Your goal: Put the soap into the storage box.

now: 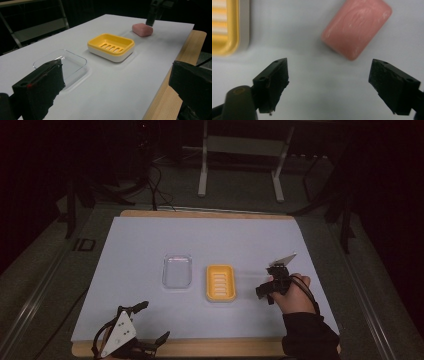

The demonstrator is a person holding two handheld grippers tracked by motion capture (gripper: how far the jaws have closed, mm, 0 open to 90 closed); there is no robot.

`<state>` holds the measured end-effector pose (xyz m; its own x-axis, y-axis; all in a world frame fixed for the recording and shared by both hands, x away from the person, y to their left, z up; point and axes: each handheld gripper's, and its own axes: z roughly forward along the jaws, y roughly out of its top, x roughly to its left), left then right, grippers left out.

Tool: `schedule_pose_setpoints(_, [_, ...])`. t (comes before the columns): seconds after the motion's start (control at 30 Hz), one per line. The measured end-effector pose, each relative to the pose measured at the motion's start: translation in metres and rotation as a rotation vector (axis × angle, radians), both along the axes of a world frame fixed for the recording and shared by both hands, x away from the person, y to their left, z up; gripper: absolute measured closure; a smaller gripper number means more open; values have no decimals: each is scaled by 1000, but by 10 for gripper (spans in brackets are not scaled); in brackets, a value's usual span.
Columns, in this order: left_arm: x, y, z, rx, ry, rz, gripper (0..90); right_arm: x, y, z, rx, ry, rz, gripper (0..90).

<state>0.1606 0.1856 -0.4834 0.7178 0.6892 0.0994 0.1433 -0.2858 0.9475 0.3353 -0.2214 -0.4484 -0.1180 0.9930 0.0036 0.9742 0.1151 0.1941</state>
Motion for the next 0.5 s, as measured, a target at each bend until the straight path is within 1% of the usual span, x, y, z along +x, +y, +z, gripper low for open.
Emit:
schedule_pose_setpoints(0.07, [0,0,0,0,0,-1,3,6,-1,1,0,-10,-24,187])
schedule_pose_setpoints(0.13, [0,0,0,-1,0,-2,3,11,-2,1,11,-16,-49,211])
schedule_pose_setpoints(0.17, [0,0,0,-1,0,-2,3,14,-2,2,12,-26,-52,207])
schedule_pose_setpoints(0.23, [0,0,0,-2,1,-3,3,18,-3,4,41,-45,-57,191])
schedule_pose_setpoints(0.27, [0,0,0,-2,1,-3,3,18,-3,4,41,-45,-57,191])
schedule_pose_setpoints(0.3, [0,0,0,-2,1,-3,3,19,-2,5,37,-56,-51,188])
schedule_pose_setpoints(0.33, [0,0,0,-2,1,-4,3,21,-2,5,36,-67,-49,165])
schedule_pose_setpoints(0.4, [0,0,0,-3,1,-4,3,24,-1,4,37,-67,-45,132])
schedule_pose_setpoints(0.43, [0,0,0,-3,1,-5,3,25,-2,3,40,-60,-44,130])
schedule_pose_setpoints(0.47, [-1,0,0,-4,2,-5,3,27,-2,2,53,-59,-55,123])
schedule_pose_setpoints(0.5, [-1,0,0,-4,2,-5,3,28,-3,1,43,-61,-54,116])
